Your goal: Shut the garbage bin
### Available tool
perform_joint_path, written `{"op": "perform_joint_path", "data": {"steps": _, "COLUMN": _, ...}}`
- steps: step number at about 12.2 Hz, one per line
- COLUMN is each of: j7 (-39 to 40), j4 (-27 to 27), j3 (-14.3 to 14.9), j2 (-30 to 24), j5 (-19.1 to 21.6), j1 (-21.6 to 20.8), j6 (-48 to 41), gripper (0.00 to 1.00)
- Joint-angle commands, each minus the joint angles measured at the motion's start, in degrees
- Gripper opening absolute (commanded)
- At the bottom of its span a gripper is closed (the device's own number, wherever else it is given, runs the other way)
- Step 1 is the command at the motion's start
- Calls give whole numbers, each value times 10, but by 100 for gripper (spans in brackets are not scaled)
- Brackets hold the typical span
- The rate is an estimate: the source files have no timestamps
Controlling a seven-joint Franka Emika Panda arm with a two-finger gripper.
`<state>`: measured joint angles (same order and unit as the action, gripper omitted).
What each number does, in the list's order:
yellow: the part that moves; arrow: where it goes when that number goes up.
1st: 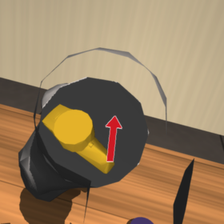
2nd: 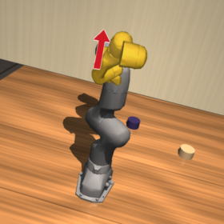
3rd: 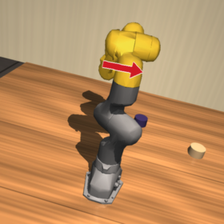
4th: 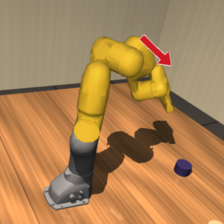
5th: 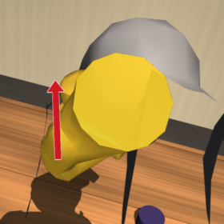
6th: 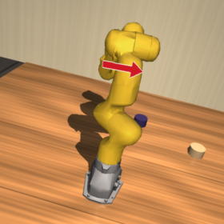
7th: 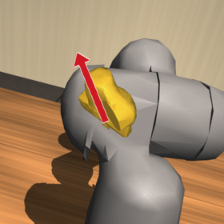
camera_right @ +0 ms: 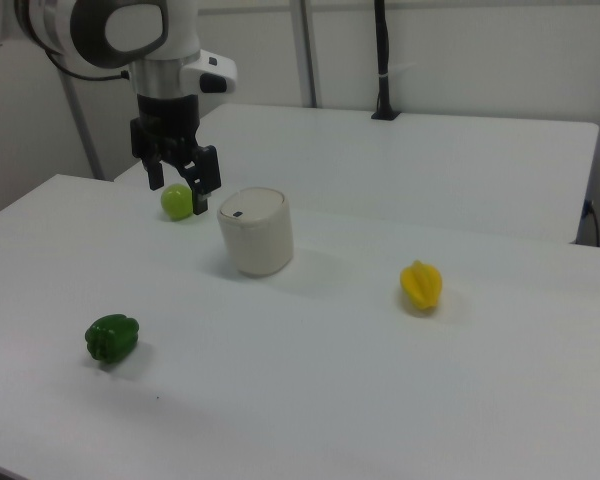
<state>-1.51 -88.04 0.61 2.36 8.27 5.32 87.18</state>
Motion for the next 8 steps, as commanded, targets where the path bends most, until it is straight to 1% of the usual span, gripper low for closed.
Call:
{"op": "perform_joint_path", "data": {"steps": 1, "j7": -13, "j4": -7, "j3": 0, "j2": -13, "j5": -47, "j1": -9, "j6": -44, "gripper": 100}}
{"op": "perform_joint_path", "data": {"steps": 2, "j7": -13, "j4": -7, "j3": -2, "j2": -12, "j5": -58, "j1": -10, "j6": -49, "gripper": 100}}
{"op": "perform_joint_path", "data": {"steps": 8, "j7": -14, "j4": -6, "j3": -2, "j2": -10, "j5": -58, "j1": -10, "j6": -48, "gripper": 100}}
